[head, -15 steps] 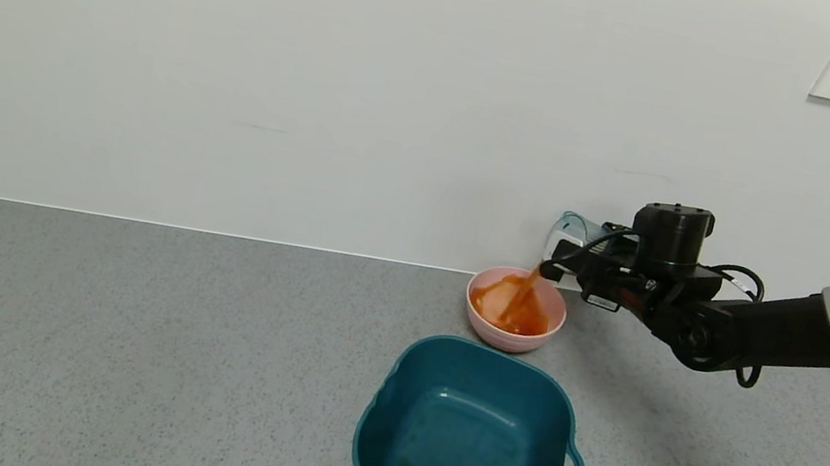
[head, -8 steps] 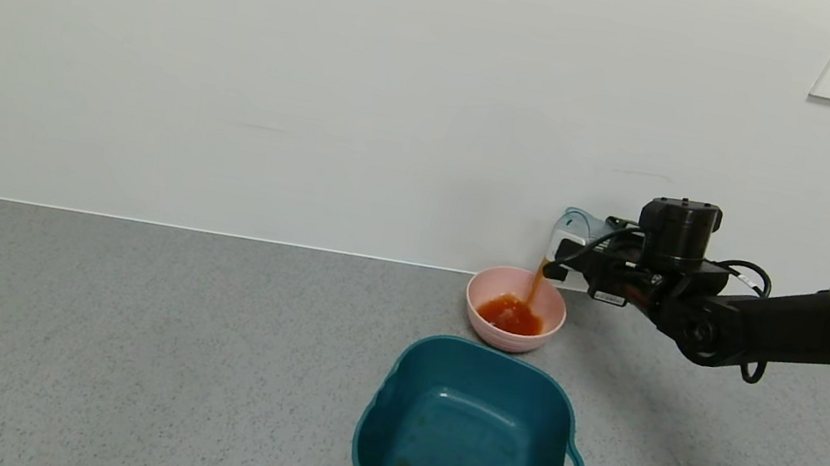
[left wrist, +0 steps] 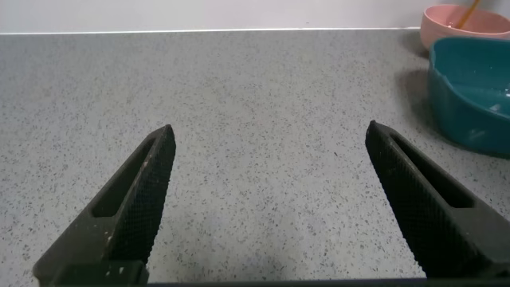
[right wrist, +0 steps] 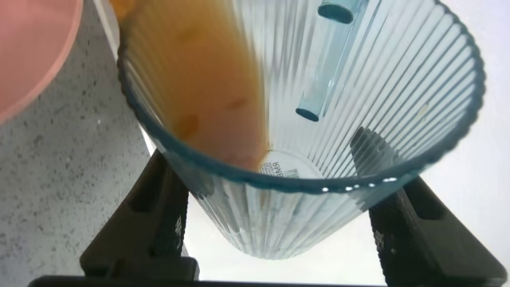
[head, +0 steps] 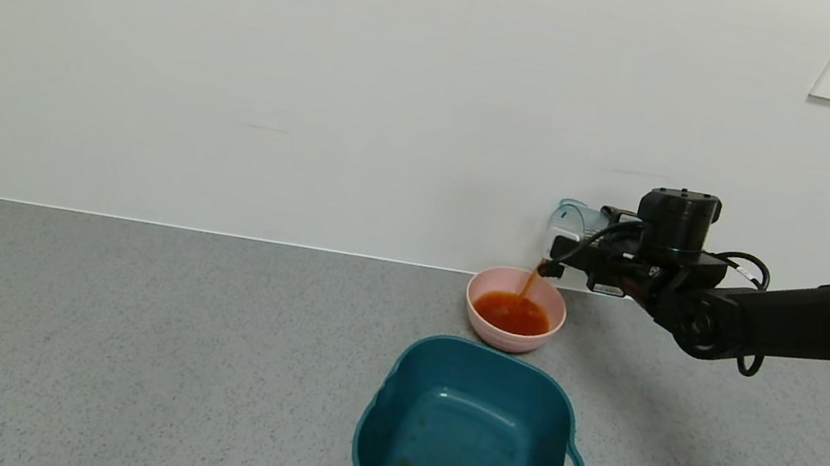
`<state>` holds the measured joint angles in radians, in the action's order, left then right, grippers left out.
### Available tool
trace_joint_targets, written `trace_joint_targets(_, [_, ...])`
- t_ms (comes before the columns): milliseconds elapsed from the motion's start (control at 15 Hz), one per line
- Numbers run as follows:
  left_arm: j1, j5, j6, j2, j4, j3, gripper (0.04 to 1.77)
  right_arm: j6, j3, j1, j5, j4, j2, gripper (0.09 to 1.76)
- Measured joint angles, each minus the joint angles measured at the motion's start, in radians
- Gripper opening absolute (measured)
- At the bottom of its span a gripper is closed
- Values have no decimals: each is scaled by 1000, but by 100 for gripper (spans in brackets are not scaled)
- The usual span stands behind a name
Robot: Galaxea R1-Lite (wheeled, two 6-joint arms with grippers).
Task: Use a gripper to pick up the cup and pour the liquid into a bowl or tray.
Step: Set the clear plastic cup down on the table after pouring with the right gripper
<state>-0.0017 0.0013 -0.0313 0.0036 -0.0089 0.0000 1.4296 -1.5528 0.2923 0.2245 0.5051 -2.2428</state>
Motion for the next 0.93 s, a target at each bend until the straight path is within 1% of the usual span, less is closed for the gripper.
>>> trace_joint_targets(267, [0,0,0,0,0,0,172,80,-26,4,-4,-22,1,132])
trace_joint_targets(533, [0,0,0,0,0,0,172,129,-47,16,-2,-34,-2,132])
trace_joint_targets(733, [0,0,0,0,0,0,172,154,-69,30,3,-74,-5,132])
trace_joint_targets(933, [0,0,0,0,0,0,172,215,-84,35,4,-79,-7,132])
